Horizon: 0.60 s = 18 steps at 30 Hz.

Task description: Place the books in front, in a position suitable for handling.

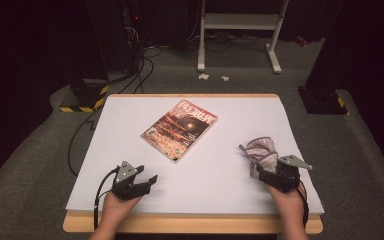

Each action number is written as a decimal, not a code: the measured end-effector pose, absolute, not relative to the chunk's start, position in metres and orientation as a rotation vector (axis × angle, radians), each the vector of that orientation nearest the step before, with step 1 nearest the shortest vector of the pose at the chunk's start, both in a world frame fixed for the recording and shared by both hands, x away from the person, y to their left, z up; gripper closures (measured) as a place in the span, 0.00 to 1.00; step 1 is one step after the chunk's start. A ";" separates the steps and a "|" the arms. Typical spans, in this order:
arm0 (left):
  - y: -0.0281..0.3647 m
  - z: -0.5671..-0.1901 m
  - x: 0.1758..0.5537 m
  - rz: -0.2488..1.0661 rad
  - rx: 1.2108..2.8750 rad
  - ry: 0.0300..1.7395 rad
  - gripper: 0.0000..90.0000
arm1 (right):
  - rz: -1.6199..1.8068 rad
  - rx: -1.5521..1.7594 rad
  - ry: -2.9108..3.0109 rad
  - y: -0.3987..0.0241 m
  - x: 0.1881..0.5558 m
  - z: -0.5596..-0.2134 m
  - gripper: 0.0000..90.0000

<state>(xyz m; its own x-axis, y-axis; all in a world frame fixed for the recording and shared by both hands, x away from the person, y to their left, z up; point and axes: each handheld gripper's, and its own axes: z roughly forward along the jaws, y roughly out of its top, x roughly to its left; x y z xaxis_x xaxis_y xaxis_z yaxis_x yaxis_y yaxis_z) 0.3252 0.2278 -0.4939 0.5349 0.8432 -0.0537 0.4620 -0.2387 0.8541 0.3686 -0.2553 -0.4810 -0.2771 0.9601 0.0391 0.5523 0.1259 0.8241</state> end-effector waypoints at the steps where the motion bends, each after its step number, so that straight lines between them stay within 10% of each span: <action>1: 0.228 -0.494 0.325 0.536 1.878 1.071 0.38 | 1.039 1.450 1.889 -0.255 0.368 -0.480 0.20; 18: 0.228 -0.495 0.326 0.535 1.887 1.073 0.38 | 1.086 1.392 1.849 -0.250 0.361 -0.470 0.21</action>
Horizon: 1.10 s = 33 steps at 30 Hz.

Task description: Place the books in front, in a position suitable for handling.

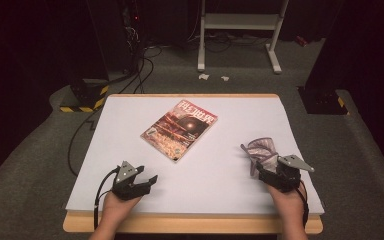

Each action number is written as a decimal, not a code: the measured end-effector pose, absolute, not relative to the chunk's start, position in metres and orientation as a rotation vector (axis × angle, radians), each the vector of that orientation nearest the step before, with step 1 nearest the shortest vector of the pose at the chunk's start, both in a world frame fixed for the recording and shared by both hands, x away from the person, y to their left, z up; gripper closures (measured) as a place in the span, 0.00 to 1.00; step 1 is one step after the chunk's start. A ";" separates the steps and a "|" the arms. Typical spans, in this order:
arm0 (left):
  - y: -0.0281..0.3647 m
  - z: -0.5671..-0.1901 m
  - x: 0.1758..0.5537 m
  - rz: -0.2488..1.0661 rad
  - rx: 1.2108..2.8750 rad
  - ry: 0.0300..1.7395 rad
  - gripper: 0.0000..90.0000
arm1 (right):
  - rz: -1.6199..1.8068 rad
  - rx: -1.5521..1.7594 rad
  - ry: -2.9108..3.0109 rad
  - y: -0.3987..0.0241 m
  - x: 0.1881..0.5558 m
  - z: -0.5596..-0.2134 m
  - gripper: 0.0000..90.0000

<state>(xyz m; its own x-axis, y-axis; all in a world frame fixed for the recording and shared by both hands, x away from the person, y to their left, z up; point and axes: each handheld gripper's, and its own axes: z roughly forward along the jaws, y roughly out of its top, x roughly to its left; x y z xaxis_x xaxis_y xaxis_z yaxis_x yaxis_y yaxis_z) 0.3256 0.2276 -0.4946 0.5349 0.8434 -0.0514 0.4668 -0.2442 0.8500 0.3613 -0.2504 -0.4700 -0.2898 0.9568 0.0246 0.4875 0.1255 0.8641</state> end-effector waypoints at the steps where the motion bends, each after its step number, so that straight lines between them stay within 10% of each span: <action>1: 0.228 -0.495 0.326 0.533 1.884 1.074 0.38 | 1.097 1.382 1.846 -0.249 0.360 -0.469 0.22; 33: 0.226 -0.495 0.324 0.528 1.853 1.037 0.38 | 1.277 1.166 2.008 -0.181 0.346 -0.460 0.18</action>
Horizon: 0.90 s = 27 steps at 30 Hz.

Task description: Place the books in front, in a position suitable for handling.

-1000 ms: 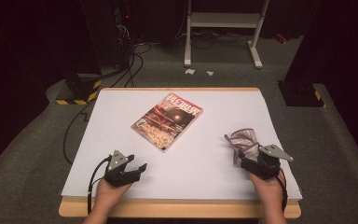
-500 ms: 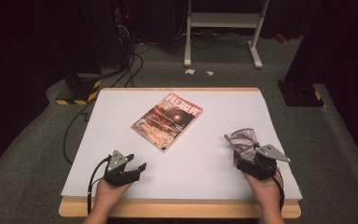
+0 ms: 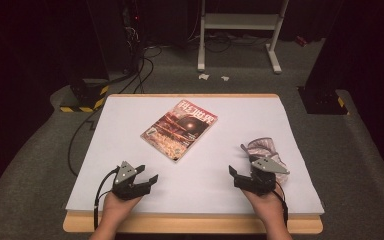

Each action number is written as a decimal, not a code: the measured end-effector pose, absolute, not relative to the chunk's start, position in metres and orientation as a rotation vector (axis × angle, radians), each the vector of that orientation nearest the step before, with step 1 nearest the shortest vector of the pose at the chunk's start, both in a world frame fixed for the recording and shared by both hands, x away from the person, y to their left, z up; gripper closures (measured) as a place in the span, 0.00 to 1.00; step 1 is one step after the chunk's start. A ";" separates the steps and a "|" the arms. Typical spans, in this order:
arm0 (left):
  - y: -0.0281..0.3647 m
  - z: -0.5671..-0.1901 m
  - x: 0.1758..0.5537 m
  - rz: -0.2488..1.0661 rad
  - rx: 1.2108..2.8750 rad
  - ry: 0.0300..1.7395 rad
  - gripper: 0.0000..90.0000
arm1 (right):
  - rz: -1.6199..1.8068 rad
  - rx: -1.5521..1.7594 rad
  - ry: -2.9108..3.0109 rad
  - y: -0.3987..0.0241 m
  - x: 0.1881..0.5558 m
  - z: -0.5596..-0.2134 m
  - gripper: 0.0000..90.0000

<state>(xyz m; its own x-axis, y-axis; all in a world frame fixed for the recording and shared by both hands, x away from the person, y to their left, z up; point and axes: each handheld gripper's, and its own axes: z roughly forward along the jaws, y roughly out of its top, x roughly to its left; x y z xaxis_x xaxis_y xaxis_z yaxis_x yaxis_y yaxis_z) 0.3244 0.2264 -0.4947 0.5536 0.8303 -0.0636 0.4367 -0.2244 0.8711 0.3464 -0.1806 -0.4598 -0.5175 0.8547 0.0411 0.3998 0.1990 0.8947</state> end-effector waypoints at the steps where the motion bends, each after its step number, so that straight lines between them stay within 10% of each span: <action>1: 0.226 -0.495 0.324 0.526 1.852 1.033 0.38 | 1.282 1.157 2.015 -0.177 0.346 -0.460 0.18; 27: 0.235 -0.493 0.328 0.536 1.816 1.042 0.33 | 1.287 1.025 2.182 -0.108 0.364 -0.478 0.21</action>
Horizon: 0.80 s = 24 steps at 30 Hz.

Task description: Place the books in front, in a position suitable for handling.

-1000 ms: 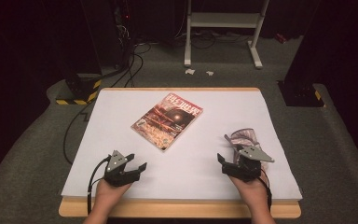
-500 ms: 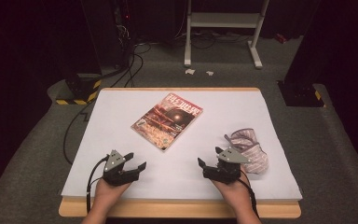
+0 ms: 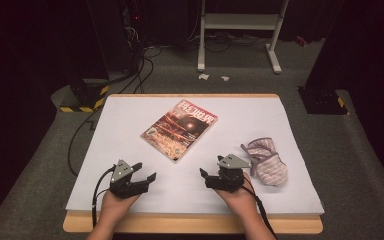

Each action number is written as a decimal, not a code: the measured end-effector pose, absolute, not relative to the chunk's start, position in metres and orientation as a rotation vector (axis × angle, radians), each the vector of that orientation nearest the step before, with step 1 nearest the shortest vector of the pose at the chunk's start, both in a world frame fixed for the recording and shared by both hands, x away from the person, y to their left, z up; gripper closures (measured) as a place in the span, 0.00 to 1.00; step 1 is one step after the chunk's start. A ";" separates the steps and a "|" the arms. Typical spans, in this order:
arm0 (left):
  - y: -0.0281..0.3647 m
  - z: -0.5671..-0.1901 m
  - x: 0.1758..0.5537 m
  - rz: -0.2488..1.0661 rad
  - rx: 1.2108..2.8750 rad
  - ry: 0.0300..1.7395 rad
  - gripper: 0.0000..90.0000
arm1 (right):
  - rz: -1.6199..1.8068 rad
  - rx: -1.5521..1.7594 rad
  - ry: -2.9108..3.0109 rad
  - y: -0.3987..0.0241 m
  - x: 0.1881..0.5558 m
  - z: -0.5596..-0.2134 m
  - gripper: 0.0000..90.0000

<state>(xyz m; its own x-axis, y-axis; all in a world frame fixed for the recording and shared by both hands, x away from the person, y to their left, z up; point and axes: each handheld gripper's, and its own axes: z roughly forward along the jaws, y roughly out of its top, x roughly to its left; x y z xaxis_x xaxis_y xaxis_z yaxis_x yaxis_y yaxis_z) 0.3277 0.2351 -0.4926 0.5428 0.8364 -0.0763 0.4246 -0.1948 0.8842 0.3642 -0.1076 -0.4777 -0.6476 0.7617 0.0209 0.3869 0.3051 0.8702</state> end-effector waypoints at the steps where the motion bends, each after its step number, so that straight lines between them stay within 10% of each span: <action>1: 0.234 -0.493 0.328 0.528 1.817 1.047 0.33 | 1.293 1.029 2.186 -0.108 0.365 -0.478 0.21; 24: 0.206 -0.466 0.354 0.559 1.851 1.077 0.33 | 1.343 1.015 2.204 -0.116 0.360 -0.486 0.22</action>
